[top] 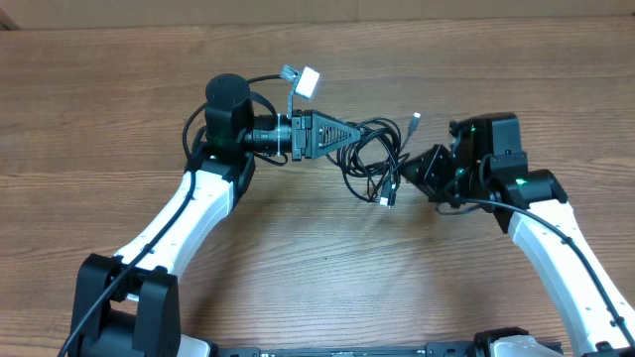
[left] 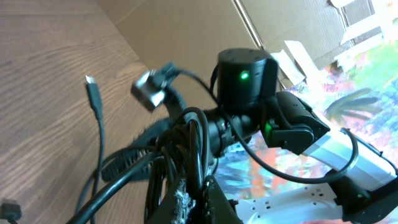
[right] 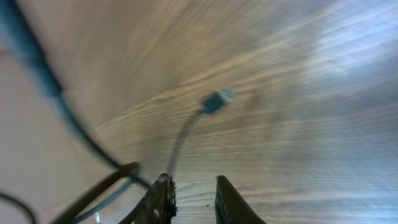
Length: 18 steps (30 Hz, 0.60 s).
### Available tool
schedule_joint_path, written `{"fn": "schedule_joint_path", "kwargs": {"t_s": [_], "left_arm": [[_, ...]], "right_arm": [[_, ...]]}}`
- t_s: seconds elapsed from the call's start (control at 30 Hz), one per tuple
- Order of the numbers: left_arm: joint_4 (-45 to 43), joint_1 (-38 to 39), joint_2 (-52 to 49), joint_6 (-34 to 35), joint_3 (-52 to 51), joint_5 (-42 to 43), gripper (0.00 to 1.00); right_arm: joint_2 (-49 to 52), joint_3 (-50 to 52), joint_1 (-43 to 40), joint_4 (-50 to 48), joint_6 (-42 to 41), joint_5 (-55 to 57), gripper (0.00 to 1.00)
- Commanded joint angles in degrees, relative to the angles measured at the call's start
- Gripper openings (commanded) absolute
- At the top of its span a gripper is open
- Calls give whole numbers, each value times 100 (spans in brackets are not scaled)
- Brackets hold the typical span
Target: Untangle cables
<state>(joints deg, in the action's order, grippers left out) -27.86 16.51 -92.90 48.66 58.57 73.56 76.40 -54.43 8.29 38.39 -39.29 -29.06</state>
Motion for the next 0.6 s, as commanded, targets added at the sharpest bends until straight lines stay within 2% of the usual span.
{"fn": "schedule_joint_path", "kwargs": {"t_s": [0.0,0.17,0.4,0.57], "left_arm": [[-13,-74,151,-859,127,120,4],[695,-74,151,-1829,127,-205,4],[2308,-74,151,-3211,127,-837,4],[2680,-72,151,-3543,127,-1182,4]], "right_arm": [[2,-63,0,490,-186,767,24],[0,-66,0,229,487,254,33],[0,-68,0,-190,481,52,38],[2,-66,2,-160,487,-190,41]]}}
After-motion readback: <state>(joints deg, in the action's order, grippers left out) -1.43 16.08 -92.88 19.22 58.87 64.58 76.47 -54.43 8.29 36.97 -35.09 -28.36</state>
